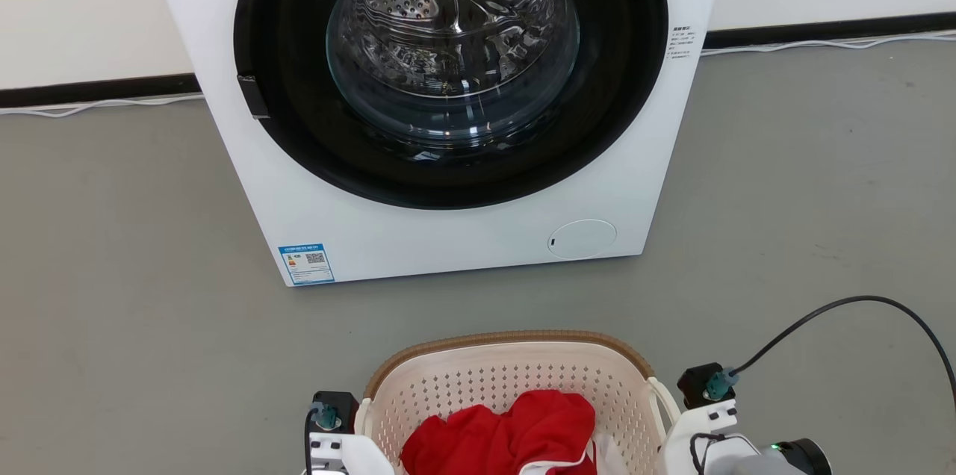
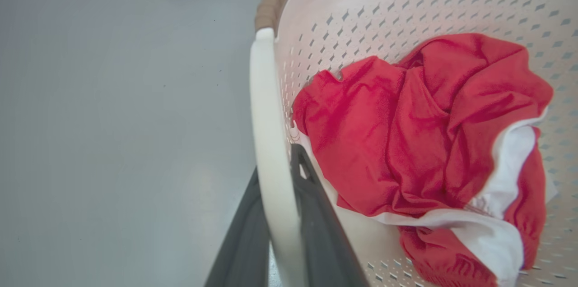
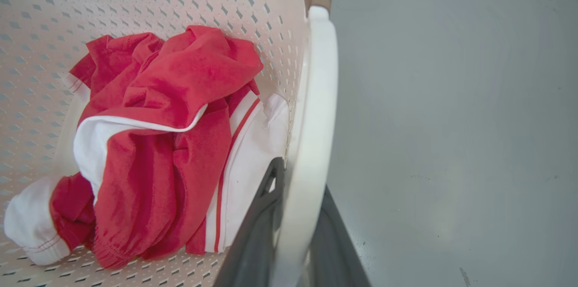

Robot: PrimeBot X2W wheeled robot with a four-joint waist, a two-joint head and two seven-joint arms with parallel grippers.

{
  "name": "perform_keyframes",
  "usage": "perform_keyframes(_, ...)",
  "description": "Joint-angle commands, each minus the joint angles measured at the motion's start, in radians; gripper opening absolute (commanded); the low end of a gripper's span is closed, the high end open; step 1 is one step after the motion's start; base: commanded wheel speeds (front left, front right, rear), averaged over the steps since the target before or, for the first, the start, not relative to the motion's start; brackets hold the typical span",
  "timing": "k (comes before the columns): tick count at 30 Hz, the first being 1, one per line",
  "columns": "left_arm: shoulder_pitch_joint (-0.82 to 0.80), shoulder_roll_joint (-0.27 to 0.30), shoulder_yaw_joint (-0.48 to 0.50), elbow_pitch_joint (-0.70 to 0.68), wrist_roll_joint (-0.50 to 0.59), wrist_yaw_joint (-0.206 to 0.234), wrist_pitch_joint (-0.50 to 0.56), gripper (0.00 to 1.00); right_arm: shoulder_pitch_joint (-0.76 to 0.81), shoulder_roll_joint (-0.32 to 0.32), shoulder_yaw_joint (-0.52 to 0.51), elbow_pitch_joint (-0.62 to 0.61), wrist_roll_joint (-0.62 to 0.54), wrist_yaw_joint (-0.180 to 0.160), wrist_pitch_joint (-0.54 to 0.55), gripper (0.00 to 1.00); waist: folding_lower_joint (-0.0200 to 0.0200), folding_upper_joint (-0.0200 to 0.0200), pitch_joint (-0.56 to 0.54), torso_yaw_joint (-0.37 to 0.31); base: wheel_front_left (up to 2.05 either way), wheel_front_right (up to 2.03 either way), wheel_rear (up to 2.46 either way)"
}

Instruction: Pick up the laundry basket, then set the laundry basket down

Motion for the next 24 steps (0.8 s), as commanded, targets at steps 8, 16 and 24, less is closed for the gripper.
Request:
perform_keyframes(8,-0.04,0.007,0.0,-0.005,-0.016,-0.007,-0.024,0.0,-0.04,0.019,0.038,-0.012,0.028,0.008,-0.013,0.0,0.0,0.0,-0.001,0.002,0.0,0.0,0.0)
perform_keyframes(16,-0.041,0.007,-0.007,-0.003,-0.024,-0.008,-0.027,0.0,-0.045,0.019,0.05,-0.005,0.038,0.008,-0.017,0.0,0.0,0.0,-0.002,0.0,0.0,0.0,0.0)
perform_keyframes(24,-0.044,0.007,-0.015,-0.006,-0.031,-0.006,-0.024,0.0,-0.049,0.019,0.06,-0.001,0.049,0.008,-0.02,0.0,0.0,0.0,-0.002,0.001,0.0,0.0,0.0)
